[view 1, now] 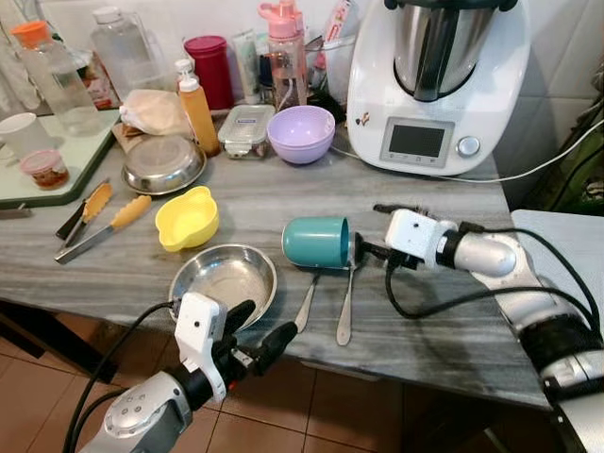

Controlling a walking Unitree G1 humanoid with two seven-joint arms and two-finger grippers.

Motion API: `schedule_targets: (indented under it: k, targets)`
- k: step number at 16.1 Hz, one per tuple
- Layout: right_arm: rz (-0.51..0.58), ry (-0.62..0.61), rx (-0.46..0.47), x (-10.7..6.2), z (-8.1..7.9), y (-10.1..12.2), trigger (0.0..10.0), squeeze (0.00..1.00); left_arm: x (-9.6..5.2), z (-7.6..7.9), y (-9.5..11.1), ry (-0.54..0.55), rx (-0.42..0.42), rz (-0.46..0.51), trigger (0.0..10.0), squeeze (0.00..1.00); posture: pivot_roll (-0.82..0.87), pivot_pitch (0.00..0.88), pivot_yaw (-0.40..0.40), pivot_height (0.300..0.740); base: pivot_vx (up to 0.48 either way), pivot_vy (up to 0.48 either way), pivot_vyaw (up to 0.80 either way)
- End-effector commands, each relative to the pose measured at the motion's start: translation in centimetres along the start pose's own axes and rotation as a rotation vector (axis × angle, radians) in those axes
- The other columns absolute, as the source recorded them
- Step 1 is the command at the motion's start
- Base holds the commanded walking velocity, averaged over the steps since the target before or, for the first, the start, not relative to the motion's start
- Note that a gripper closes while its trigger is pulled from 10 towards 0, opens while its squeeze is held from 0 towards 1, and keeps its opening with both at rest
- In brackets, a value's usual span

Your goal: Setting the table

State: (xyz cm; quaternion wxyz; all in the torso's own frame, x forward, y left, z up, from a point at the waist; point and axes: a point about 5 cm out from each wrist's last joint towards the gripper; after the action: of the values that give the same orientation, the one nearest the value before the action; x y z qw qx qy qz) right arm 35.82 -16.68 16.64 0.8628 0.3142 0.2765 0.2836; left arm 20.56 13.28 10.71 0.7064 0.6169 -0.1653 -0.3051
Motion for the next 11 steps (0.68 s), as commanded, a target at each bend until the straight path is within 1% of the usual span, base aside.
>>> schedule_targets:
  k: [1,5,6,8,10,11]
  targets:
    - [0.015,0.007,-0.038,0.6,0.1,0.6,10.0,1.00,-0.3,0.0,0.0,0.015,0.010,-0.009,10.0,0.00,-0.11,0.093,0.096,0.740,0.000,0.000,0.00]
    - [0.005,-0.021,-0.087,1.6,0.4,0.7,10.0,1.00,-0.8,-0.6,-0.9,0.033,0.007,-0.020,10.0,0.00,-0.09,0.093,0.091,0.740,0.000,0.000,0.00]
    - [0.002,-0.012,-0.102,2.1,0.3,0.8,10.0,1.00,-1.0,-0.9,-1.4,0.039,0.004,-0.029,10.0,0.00,-0.08,0.093,0.090,0.740,0.000,0.000,0.00]
    - [0.004,0.003,-0.109,2.5,0.0,0.9,10.0,1.00,-1.1,-1.2,-2.0,0.044,0.003,-0.037,10.0,0.00,-0.08,0.093,0.092,0.740,0.000,0.000,0.00]
    - [0.008,0.008,-0.094,3.0,-0.2,1.1,10.0,1.00,-1.2,-1.4,-2.4,0.045,0.003,-0.043,10.0,0.00,-0.08,0.092,0.098,0.740,0.000,0.000,0.00]
    - [0.017,0.018,-0.078,3.2,-0.3,1.2,10.0,0.76,-1.2,-1.5,-2.6,0.044,0.003,-0.045,10.0,0.00,-0.08,0.092,0.100,0.740,0.000,0.000,0.00]
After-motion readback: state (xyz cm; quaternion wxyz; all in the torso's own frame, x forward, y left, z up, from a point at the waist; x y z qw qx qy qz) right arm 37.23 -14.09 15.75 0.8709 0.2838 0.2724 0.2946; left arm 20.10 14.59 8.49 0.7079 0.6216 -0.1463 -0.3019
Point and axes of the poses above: a point about 5 cm out from each wrist's last joint towards the gripper, its own x axis pointing out of the wrist towards the gripper, its own y axis along the axis of the wrist's last joint, z = x × y, and after that the axes turned 7 degrees about x, right-handed
